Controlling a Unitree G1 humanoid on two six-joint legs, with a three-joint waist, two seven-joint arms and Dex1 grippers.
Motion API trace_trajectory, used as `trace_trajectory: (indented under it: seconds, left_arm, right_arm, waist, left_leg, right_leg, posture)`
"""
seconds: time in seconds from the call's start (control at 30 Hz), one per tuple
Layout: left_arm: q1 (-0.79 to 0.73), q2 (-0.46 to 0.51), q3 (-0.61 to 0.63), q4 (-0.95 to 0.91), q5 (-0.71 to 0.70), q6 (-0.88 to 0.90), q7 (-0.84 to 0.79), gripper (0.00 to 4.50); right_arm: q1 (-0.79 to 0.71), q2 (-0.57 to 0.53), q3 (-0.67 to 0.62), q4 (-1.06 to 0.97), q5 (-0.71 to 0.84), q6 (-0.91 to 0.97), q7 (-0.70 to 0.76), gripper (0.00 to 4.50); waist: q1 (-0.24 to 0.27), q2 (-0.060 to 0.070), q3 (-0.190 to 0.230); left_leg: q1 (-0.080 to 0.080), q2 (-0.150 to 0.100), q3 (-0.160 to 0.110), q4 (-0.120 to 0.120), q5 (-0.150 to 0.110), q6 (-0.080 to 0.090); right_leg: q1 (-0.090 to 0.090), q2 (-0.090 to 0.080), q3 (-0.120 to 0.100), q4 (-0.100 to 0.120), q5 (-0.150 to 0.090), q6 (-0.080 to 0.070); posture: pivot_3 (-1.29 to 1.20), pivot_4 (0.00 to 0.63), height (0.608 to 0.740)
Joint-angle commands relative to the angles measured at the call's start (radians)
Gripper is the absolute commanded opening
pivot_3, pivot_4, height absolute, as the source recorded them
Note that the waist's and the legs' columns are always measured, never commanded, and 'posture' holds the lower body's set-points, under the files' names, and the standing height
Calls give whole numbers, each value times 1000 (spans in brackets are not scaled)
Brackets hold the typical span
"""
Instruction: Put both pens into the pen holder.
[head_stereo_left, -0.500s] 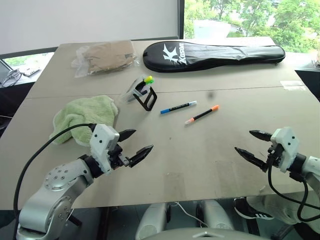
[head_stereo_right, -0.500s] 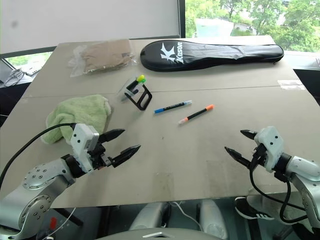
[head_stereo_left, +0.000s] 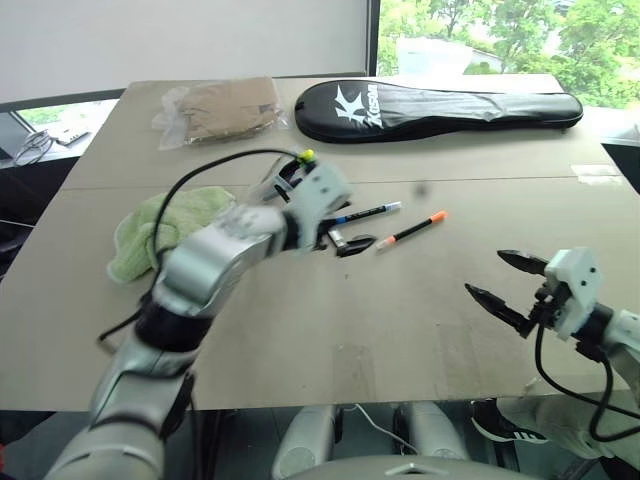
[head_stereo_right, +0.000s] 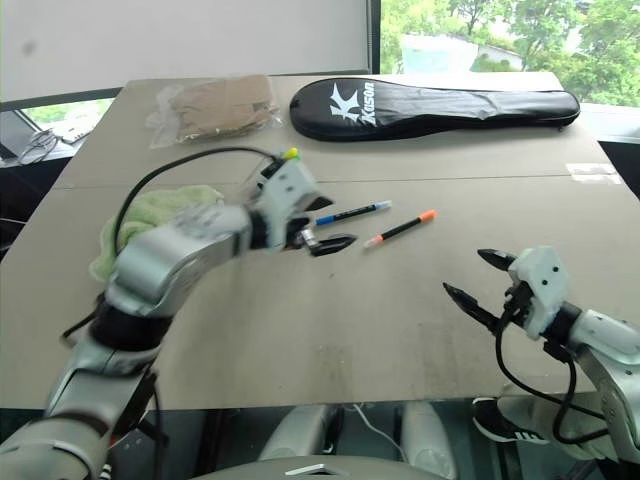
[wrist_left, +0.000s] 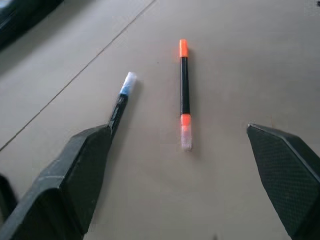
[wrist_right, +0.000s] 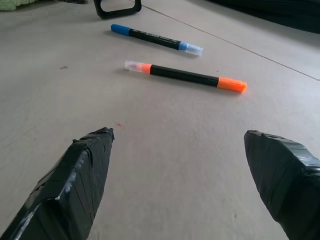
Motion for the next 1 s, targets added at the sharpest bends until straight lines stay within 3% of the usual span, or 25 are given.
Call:
trace_trajectory:
  seconds: [0.03, 0.3, 0.47, 0.57, 0.67, 0.7, 0.73, 0.8, 0.83, 0.87, 1.0]
  left_arm:
    - [-148, -100, -93, 185, 22, 78, -62, 4500]
    - [-500, -459, -179, 981, 238, -188, -91, 4500]
    - [-564, -578, -147, 1285, 329, -331, -107, 4500]
    - [-567, -617, -147, 1379, 390, -400, -125, 3638]
    - [-563, -631, -127, 1433, 438, -436, -130, 2088]
    - [-562, -631, -119, 1442, 450, -445, -133, 1884]
    - [-560, -629, -110, 1448, 461, -452, -141, 1242]
    - [-562, -619, -77, 1448, 463, -465, -158, 862]
    - [-568, -609, -34, 1437, 438, -468, -171, 298]
    - [-579, -597, 16, 1420, 405, -456, -193, 32]
    - [-588, -507, 225, 1285, 256, -335, -276, 32]
  right_arm:
    - [29, -10, -68, -31, 24, -36, 30, 4442]
    - [147, 2, -204, -64, 52, -122, 86, 4442]
    - [175, 15, -217, -114, 44, -123, 58, 4442]
    - [186, 24, -208, -154, 40, -109, 32, 4500]
    - [187, 28, -200, -183, 43, -91, 5, 4500]
    - [184, 29, -196, -188, 42, -87, -1, 4500]
    - [181, 29, -191, -193, 40, -81, -7, 4500]
    - [172, 29, -177, -203, 38, -69, -22, 4500]
    - [166, 28, -169, -208, 38, -63, -28, 4500]
    - [161, 27, -164, -213, 39, -58, -33, 4500]
    - [129, 22, -144, -225, 52, -34, -50, 4500]
  waist:
    - [-5, 0, 0]
    - [-23, -2, 2]
    - [-32, -2, 2]
    - [-26, -2, 1]
    - [-23, -2, 1]
    - [-22, -2, 1]
    - [-22, -2, 1]
    - [-23, -1, 1]
    - [-24, -1, 1]
    - [-24, -1, 1]
    - [-29, -1, 1]
  left_leg:
    - [0, 0, 0, 0, 0, 0]
    - [1, 0, 2, 0, 0, 0]
    - [3, 1, 5, -2, 0, 0]
    - [2, 1, 4, -2, 0, 0]
    - [2, 0, 4, -1, 0, 0]
    - [2, 1, 4, -1, 0, 0]
    - [2, 1, 4, -1, 0, 0]
    - [2, 1, 3, -1, 0, 0]
    - [2, 1, 4, -1, 0, 0]
    - [2, 1, 4, -1, 0, 0]
    - [-3, 1, 4, 0, 0, 0]
  right_leg:
    - [0, 0, 0, 0, 0, 0]
    - [0, 0, 2, 0, 0, 1]
    - [-1, 1, 5, 1, -1, 1]
    - [-1, 1, 5, 2, -1, 1]
    - [-1, -1, 4, 1, -1, 1]
    - [-1, -1, 4, 1, -1, 1]
    - [-1, -1, 4, 1, -1, 1]
    - [-1, -1, 4, 1, -1, 1]
    - [-1, -1, 4, 1, -1, 1]
    - [-2, -1, 4, 2, -1, 1]
    - [-7, -1, 4, 3, -1, 1]
  posture:
    - [0, 150, 740]
    - [0, 150, 740]
    - [0, 150, 740]
    - [0, 150, 740]
    - [0, 150, 740]
    - [0, 150, 740]
    - [0, 150, 740]
    - [0, 150, 740]
    - [0, 150, 740]
    - [0, 150, 740]
    - [0, 150, 740]
